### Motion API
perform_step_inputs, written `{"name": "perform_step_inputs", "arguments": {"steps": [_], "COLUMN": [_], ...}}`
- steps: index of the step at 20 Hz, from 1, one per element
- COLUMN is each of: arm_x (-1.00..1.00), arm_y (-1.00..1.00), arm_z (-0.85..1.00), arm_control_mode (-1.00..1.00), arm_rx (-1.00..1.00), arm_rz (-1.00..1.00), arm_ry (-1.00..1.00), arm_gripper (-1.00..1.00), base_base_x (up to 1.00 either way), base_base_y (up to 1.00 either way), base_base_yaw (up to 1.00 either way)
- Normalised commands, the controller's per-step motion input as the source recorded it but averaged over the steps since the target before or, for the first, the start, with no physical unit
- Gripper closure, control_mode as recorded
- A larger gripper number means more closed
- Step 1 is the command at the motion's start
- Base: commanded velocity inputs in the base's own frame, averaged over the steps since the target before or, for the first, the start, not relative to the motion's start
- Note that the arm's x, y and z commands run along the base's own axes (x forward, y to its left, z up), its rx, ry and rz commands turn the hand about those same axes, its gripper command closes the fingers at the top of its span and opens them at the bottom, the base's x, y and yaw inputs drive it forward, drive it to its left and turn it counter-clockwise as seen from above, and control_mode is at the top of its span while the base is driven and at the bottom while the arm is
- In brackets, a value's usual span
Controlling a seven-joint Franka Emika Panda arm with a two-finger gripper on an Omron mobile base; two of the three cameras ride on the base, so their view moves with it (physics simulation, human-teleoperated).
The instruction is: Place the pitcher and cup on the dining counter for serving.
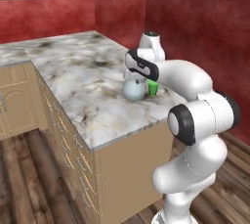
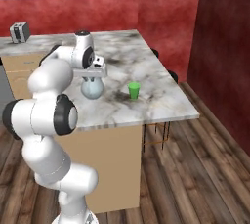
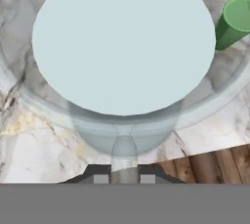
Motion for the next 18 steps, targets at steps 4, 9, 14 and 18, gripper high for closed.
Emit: {"name": "perform_step_inputs", "arguments": {"steps": [4, 9, 14, 18], "arm_x": [0.49, 0.44, 0.21, 0.00], "arm_y": [0.00, 0.00, 0.00, 0.00], "arm_z": [-0.28, -0.29, -0.24, -0.43], "arm_control_mode": [-1.00, -1.00, -1.00, -1.00], "arm_rx": [-0.02, -0.02, 0.00, 0.00], "arm_rz": [0.00, 0.00, 0.00, 0.00], "arm_ry": [-0.01, -0.03, -0.01, -0.05], "arm_gripper": [1.00, 1.00, 1.00, 1.00], "base_base_x": [0.00, 0.00, 0.00, 0.00], "base_base_y": [0.00, 0.00, 0.00, 0.00], "base_base_yaw": [0.00, 0.00, 0.00, 0.00]}}
